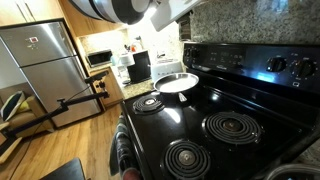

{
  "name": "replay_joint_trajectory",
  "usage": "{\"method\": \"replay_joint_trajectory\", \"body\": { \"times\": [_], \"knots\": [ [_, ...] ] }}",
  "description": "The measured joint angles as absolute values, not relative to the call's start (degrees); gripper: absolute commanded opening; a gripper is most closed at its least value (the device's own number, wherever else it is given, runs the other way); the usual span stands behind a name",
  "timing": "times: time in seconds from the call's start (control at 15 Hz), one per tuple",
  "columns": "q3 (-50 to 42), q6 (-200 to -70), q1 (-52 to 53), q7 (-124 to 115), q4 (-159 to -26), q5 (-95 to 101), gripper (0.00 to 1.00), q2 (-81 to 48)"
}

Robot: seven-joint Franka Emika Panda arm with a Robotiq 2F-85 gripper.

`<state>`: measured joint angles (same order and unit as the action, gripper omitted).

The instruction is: Take the object from the top unit and put it on the stove

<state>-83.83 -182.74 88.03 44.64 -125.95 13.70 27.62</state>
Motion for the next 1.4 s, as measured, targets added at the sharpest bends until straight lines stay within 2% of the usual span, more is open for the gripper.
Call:
{"method": "replay_joint_trajectory", "body": {
  "times": [0.53, 0.6, 1.0, 1.4],
  "knots": [
    [-83.83, -182.74, 88.03, 44.64, -125.95, 13.70, 0.57, 27.62],
    [-83.83, -182.74, 88.03, 44.64, -125.95, 13.70, 0.32, 27.62],
    [-85.47, -182.68, 88.84, 44.60, -125.77, 13.71, 0.32, 27.56],
    [-96.31, -182.55, 97.32, 44.60, -122.02, 14.09, 0.32, 27.46]
  ]
}}
